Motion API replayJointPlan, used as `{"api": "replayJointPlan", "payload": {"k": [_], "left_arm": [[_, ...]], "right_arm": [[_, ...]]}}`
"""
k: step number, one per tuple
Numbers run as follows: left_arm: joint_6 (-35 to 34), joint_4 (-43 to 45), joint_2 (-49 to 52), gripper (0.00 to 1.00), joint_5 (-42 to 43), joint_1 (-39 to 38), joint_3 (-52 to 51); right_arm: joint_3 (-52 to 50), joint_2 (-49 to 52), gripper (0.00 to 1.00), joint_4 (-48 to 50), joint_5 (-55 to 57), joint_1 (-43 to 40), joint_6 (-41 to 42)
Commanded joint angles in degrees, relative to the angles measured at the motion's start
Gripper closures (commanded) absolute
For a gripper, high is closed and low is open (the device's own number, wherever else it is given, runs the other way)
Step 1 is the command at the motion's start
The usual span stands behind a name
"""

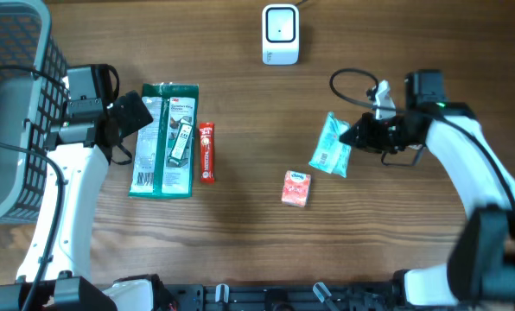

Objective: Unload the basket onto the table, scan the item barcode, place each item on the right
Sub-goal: 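Lift the wipes pack and turn it with the right gripper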

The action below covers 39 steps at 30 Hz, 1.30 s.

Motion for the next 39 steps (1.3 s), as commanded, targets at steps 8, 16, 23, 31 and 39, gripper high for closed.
{"api": "replayJointPlan", "payload": {"k": [8, 16, 23, 31, 39], "left_arm": [[-0.52, -0.02, -0.31, 0.00, 0.09, 0.22, 0.17], [-0.55, 0.00, -0.31, 0.00, 0.09, 0.22, 0.17], [-0.55, 0.00, -0.31, 0.00, 0.09, 0.22, 0.15], [-0.55, 0.00, -0.31, 0.00, 0.09, 0.22, 0.17], [-0.52, 0.00, -0.31, 0.00, 0.09, 0.22, 0.17]], "right_arm": [[2.29, -18.18, 0.96, -3.98, -13.33, 0.17, -5.29], [2.23, -17.94, 0.96, -4.13, -13.33, 0.17, -5.25], [2.23, -17.94, 0.96, -4.15, -13.11, 0.17, -1.29], [2.23, -17.94, 0.96, -4.44, -7.32, 0.17, -0.20], [2.23, -17.94, 0.96, -4.46, -6.69, 0.17, -0.57]]}}
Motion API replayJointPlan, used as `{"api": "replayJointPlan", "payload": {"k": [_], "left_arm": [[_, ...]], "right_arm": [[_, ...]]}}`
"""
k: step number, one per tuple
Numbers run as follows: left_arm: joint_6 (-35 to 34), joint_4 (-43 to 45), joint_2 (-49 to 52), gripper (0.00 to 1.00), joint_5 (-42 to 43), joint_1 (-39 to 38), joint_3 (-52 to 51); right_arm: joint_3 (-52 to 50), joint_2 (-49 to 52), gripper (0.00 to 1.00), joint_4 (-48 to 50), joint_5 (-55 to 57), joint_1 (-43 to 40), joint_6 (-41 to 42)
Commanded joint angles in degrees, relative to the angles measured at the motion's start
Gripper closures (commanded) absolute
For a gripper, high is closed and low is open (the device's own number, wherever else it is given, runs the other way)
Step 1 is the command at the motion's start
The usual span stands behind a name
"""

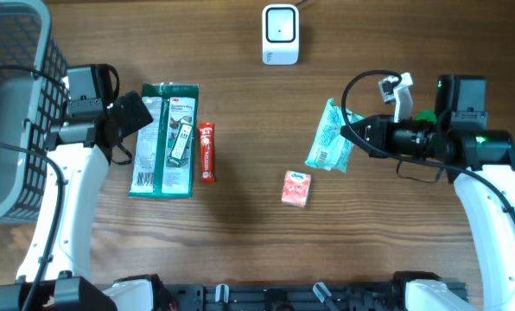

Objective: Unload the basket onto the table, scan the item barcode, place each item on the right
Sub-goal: 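Lift the wipes pack and turn it with the right gripper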

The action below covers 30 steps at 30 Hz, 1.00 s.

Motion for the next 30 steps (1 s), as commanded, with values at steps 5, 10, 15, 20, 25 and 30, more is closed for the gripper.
{"api": "replayJointPlan", "payload": {"k": [5, 10, 15, 20, 25, 30], "left_arm": [[-0.55, 0.00, -0.31, 0.00, 0.09, 0.22, 0.15], [-0.55, 0.00, -0.31, 0.00, 0.09, 0.22, 0.17], [-0.52, 0.00, -0.31, 0.00, 0.09, 0.22, 0.15], [-0.55, 0.00, -0.31, 0.00, 0.09, 0.22, 0.17], [-0.55, 0.00, -0.31, 0.00, 0.09, 0.22, 0.15], [-0.52, 0.00, -0.31, 0.00, 0.09, 0.22, 0.17]], "right_arm": [[0.90, -0.09, 0.96, 0.20, 0.63, 0.57, 1.25], [0.92, -0.09, 0.96, 0.94, 3.76, 2.91, 2.91], [1.57, -0.09, 0.96, 1.68, 5.22, 5.64, 4.04], [5.92, -0.09, 0.96, 0.22, 9.64, 7.82, 4.96], [13.92, 0.44, 0.96, -5.75, 14.36, 9.97, 4.92], [24.39, 3.50, 0.96, -14.12, 20.63, 12.11, 4.31]]}}
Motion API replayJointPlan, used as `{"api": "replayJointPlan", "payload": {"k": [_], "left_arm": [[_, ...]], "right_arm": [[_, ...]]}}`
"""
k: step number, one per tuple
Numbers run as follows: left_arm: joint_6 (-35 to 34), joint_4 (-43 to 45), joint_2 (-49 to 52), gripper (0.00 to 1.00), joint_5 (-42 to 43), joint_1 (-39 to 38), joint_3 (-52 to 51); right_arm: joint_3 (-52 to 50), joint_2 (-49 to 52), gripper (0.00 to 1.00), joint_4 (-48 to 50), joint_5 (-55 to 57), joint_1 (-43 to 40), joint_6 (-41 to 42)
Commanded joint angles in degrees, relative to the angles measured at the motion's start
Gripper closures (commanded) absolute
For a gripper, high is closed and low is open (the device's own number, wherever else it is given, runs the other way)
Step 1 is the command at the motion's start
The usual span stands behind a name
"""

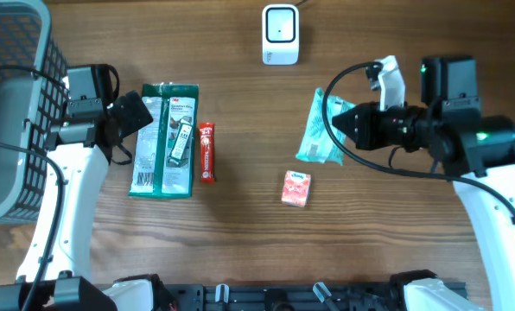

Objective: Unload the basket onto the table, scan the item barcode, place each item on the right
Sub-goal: 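Lift the wipes pack and turn it with the right gripper, then raise the wipes pack to the white scanner with the right gripper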

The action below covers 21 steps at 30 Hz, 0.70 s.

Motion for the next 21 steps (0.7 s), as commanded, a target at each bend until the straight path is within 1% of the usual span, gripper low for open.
{"api": "replayJointPlan", "payload": {"k": [1, 3, 7, 21], "left_arm": [[-0.52, 0.00, -0.31, 0.00, 0.07, 0.22, 0.17], [-0.52, 0.00, -0.31, 0.00, 0.07, 0.22, 0.17], [-0.52, 0.00, -0.31, 0.00, 0.07, 0.22, 0.17], [-0.52, 0.00, -0.31, 0.00, 0.07, 0.22, 0.17]], "right_arm": [[8.83, 3.06, 0.96, -4.20, 6.71, 1.86, -0.24], [10.82, 3.65, 0.96, -5.70, 8.35, 2.78, -0.26], [10.99, 4.02, 0.96, -6.40, 9.99, 3.56, -0.87], [10.99, 8.00, 0.96, -8.94, 9.92, 3.61, -1.60]]}}
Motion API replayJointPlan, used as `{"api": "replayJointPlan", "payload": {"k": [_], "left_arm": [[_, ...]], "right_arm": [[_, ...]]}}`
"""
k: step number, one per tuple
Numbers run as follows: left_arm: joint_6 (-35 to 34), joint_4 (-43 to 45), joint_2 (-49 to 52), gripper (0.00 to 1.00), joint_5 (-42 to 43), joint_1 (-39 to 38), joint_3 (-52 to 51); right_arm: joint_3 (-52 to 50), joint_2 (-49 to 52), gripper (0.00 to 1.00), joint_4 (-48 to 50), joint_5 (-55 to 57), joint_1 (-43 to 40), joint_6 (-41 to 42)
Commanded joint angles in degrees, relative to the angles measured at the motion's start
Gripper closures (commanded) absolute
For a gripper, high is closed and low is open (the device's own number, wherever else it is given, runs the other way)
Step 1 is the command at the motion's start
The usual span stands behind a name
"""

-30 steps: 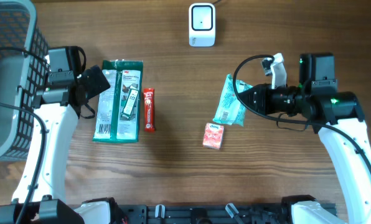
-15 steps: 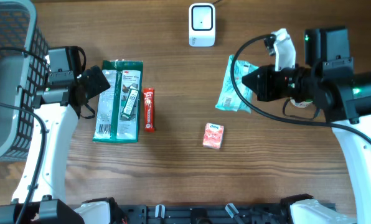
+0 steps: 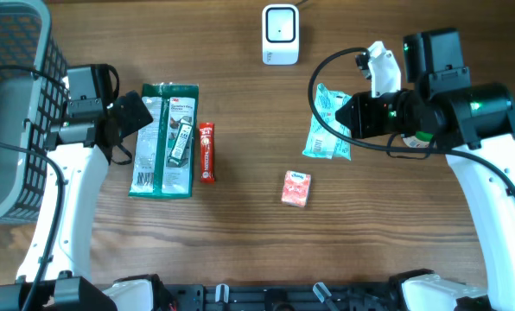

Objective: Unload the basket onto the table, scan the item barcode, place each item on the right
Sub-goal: 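Raise the wipes pack to the white scanner with the right gripper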

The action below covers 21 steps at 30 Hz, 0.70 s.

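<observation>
A light teal tissue packet hangs above the table right of centre, held by my right gripper, which is shut on its right edge. The white barcode scanner stands at the back centre, up and to the left of the packet. At the left, my left gripper rests at the top left edge of a green snack package; whether its jaws are open or shut does not show.
A red snack bar lies beside the green package. A small pink tissue pack sits below the held packet. A grey wire basket stands at the far left edge.
The right gripper has risen with the teal packet, and the arm appears larger and closer to the camera. The packet has shifted slightly right and turned flatter toward the camera. Left arm unchanged.
At first the right gripper was shut on the teal packet low near the table at the right. Then it held the packet lifted, later further left and up toward the scanner, and now higher still. The left arm stayed by the green package throughout.
</observation>
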Motion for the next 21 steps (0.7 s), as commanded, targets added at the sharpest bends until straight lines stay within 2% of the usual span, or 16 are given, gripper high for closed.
{"api": "replayJointPlan", "payload": {"k": [1, 6, 13, 16, 21], "left_arm": [[-0.52, 0.00, -0.31, 0.00, 0.09, 0.22, 0.17], [-0.52, 0.00, -0.31, 0.00, 0.09, 0.22, 0.17], [-0.52, 0.00, -0.31, 0.00, 0.09, 0.22, 0.17], [-0.52, 0.00, -0.31, 0.00, 0.09, 0.22, 0.17], [-0.55, 0.00, -0.31, 0.00, 0.09, 0.22, 0.15]], "right_arm": [[1.38, 0.48, 0.96, 0.02, 0.13, 0.20, -0.61], [2.54, 1.05, 0.96, 0.92, 0.11, 0.20, 0.90], [13.99, 7.91, 0.96, -6.12, -3.76, 0.37, -0.85], [14.19, 10.54, 0.96, -5.66, -9.68, 0.37, -2.75], [14.12, 14.43, 0.96, -2.91, -11.15, 0.63, -3.80]]}}
